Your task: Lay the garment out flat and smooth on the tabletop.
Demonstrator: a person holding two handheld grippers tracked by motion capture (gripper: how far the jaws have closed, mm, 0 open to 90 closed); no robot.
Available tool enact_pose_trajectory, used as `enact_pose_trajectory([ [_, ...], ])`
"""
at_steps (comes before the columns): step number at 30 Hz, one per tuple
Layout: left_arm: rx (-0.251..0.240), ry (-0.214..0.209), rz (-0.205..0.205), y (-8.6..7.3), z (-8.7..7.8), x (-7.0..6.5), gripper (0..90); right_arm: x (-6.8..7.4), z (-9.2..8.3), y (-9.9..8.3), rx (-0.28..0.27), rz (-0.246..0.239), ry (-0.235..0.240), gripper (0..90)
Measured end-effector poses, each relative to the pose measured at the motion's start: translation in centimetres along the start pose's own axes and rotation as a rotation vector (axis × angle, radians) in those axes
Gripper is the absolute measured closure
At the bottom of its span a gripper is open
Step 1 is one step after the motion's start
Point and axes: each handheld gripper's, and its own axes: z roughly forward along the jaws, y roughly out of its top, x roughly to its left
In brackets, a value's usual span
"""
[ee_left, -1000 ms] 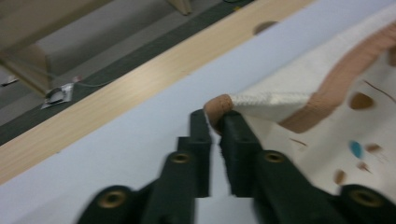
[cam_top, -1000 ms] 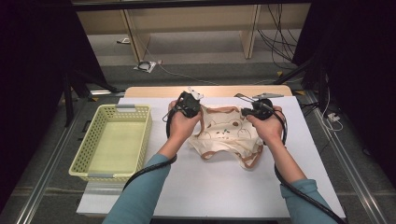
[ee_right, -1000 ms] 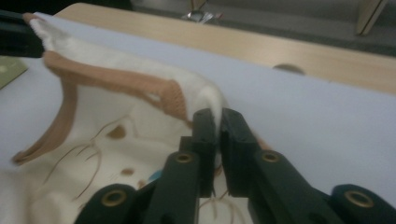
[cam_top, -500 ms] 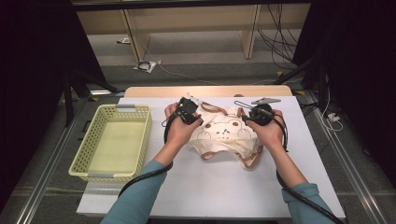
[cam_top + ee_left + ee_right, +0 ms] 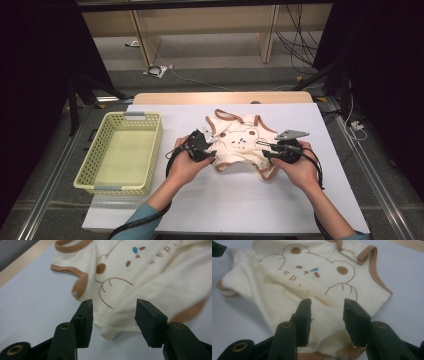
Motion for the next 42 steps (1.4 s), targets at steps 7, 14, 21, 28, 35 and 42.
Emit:
enact_pose_trajectory([
  [7,0.044,-0.111,0.079,-1.8,-0.3,-3.6,53.0,1.8,-1.7,-1.5,0.012,-0.038,0.055,58.5],
  [14,0.074,-0.067,0.095,-1.6,1.6,-4.8,55.4,3.9,-1.5,-3.0,0.104,-0.102,0.122,59.2],
  [21,0.077,-0.040,0.042,-1.1,2.2,-4.6,83.7,4.0,-1.0,-3.6,0.161,-0.107,0.120,83.9],
  [28,0.062,-0.051,0.039,-1.9,-0.3,-3.6,86.0,3.5,-1.9,-4.0,0.167,-0.079,0.144,89.7],
  [35,0.053,-0.076,0.077,-2.9,-2.8,-4.1,85.7,3.9,-3.3,-4.8,0.166,-0.068,0.161,89.9],
  [42,0.077,-0.115,0.112,-3.8,-3.8,-5.0,85.3,4.8,-5.2,-6.0,0.165,-0.069,0.183,89.9],
])
